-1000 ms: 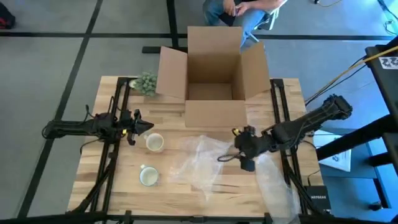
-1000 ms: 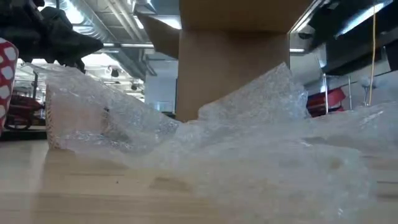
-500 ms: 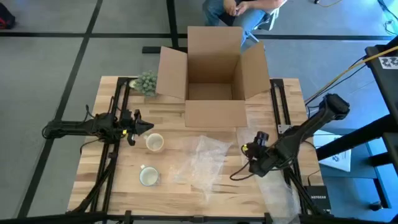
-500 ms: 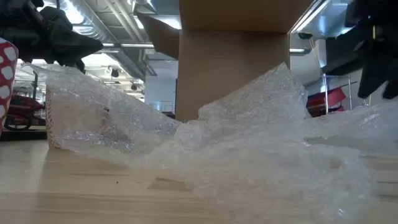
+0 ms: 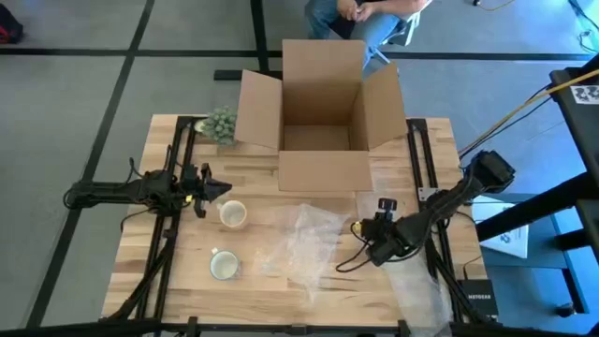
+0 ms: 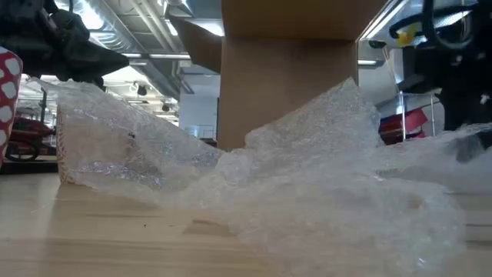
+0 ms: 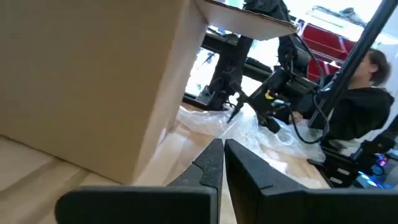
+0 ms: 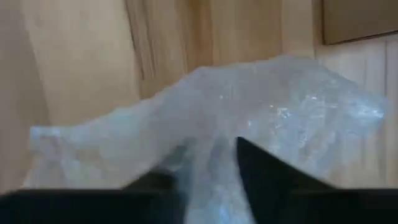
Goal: Wrap mug
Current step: Prepare the right bubble wrap on the table
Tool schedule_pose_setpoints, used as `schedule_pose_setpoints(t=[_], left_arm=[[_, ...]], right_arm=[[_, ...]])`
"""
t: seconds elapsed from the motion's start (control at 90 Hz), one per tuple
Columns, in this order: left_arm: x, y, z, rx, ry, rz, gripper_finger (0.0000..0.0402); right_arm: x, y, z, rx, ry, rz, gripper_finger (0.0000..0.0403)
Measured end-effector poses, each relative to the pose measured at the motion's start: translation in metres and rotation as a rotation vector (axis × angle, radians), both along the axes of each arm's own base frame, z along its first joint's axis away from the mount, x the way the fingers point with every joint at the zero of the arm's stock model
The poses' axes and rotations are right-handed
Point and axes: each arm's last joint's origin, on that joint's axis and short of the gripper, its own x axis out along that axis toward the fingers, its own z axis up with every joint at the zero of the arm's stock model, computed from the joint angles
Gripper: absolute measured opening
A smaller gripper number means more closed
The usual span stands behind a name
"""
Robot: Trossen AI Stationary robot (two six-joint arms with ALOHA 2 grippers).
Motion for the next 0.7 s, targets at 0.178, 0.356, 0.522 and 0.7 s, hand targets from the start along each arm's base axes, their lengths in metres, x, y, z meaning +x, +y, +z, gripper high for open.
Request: schedule_pose_setpoints(t=[0.178, 0.356, 0.522, 0.7], left_arm=[[0.000, 0.000, 0.000, -0.006, -0.002, 0.008, 0.0000], [0.000, 0.000, 0.000, -0.029, -0.009, 0.011, 0.0000], [0.000, 0.000, 0.001, -0.075, -0.020, 0.009, 0.0000], [0.000, 0.000, 0.001, -0.114, -0.026, 0.008, 0.0000]], right_arm=[[0.030, -0.014, 0.044, -0.032, -0.083, -0.019, 0.0011], [0.050, -0.031, 0.074, 0.003, -0.120, -0.033, 0.0004], [0.044, -0.023, 0.121, 0.096, -0.226, 0.040, 0.0001], [0.004, -0.023, 0.158, 0.230, -0.336, -0.024, 0.0000]])
